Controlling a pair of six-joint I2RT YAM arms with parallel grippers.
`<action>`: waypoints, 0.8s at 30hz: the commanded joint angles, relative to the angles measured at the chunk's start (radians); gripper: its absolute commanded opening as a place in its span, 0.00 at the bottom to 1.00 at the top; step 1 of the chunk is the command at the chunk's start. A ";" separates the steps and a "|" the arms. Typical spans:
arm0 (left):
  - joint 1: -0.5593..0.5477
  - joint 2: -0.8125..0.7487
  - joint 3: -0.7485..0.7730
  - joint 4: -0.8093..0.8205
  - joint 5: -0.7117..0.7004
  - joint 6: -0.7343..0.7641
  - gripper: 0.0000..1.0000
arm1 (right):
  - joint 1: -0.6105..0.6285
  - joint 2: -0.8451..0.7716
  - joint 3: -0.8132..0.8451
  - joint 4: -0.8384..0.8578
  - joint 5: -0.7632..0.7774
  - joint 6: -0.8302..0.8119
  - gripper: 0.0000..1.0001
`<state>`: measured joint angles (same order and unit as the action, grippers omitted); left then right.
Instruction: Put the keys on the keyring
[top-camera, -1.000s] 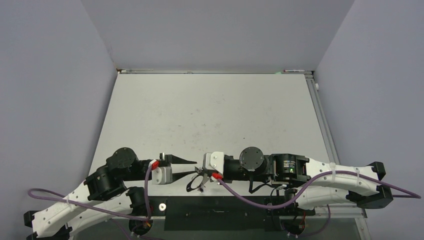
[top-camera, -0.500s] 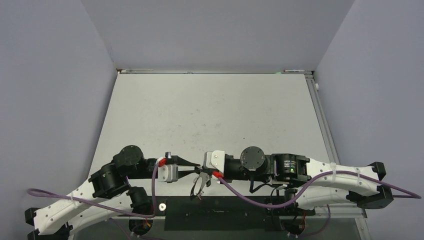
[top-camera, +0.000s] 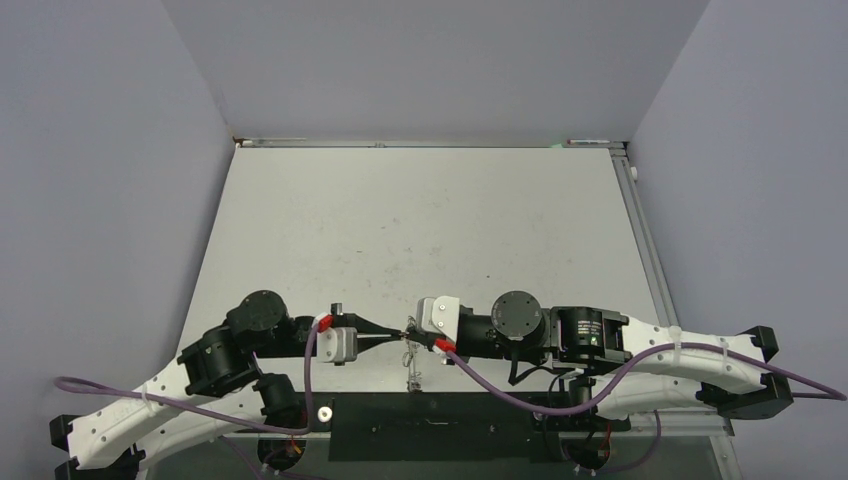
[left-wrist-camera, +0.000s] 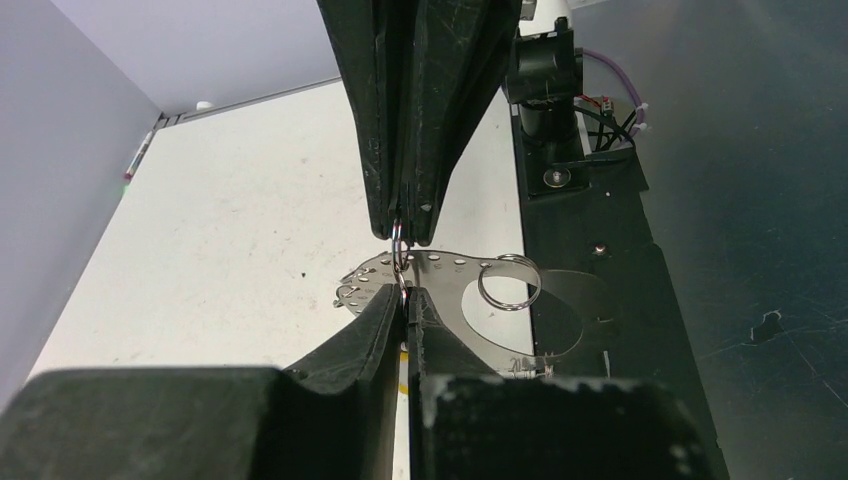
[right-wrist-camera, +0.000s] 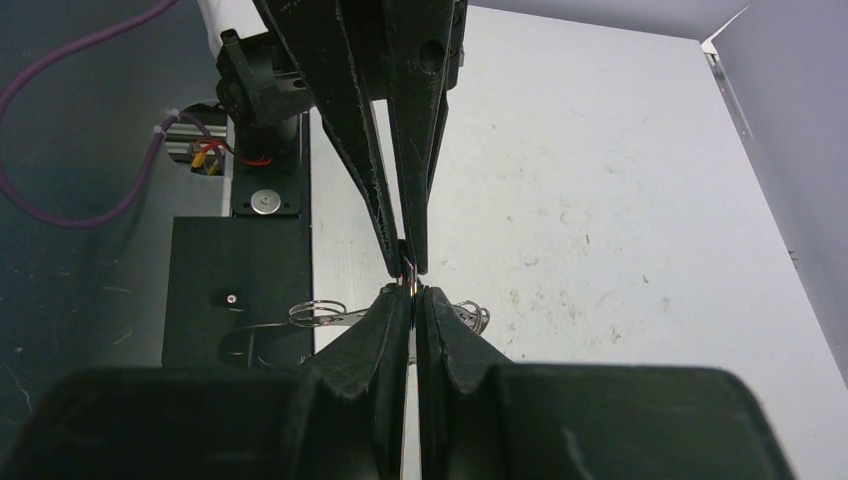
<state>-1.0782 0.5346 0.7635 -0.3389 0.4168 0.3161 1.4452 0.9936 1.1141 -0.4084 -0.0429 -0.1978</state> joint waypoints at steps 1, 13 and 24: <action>0.010 0.014 0.009 0.061 0.002 -0.014 0.00 | -0.006 -0.023 0.001 0.086 0.014 0.012 0.05; 0.059 0.021 -0.009 0.126 -0.001 -0.046 0.00 | -0.006 -0.072 -0.155 0.399 0.174 0.156 0.05; 0.108 0.033 -0.036 0.198 0.021 -0.102 0.00 | -0.005 -0.152 -0.275 0.638 0.265 0.271 0.05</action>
<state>-0.9958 0.5560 0.7361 -0.2184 0.4107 0.2592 1.4452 0.8845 0.8661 0.0067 0.1532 0.0032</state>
